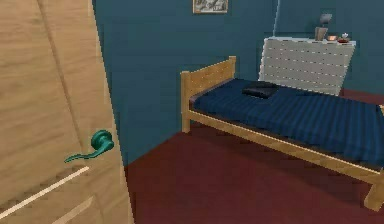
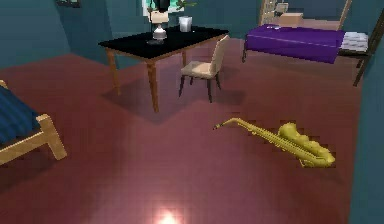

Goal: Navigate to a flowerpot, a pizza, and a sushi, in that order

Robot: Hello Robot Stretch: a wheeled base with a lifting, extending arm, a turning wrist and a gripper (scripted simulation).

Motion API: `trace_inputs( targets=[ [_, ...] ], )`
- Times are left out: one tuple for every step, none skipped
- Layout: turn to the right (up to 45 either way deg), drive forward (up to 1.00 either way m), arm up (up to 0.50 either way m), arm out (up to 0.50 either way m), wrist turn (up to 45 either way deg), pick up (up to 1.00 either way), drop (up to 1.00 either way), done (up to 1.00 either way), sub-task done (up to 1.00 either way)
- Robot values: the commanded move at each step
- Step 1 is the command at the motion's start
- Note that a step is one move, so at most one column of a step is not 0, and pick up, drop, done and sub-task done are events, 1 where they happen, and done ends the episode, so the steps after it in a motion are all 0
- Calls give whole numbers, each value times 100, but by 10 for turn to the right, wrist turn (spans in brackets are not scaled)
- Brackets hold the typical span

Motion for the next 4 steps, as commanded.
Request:
trace_inputs(
  targets=[
    [0, 25, 0, 0, 0, 0, 0, 0, 0],
    [-450, 0, 0, 0, 0, 0, 0, 0, 0],
    [-450, 0, 0, 0, 0, 0, 0, 0, 0],
    [-450, 0, 0, 0, 0, 0, 0, 0, 0]
  ],
)
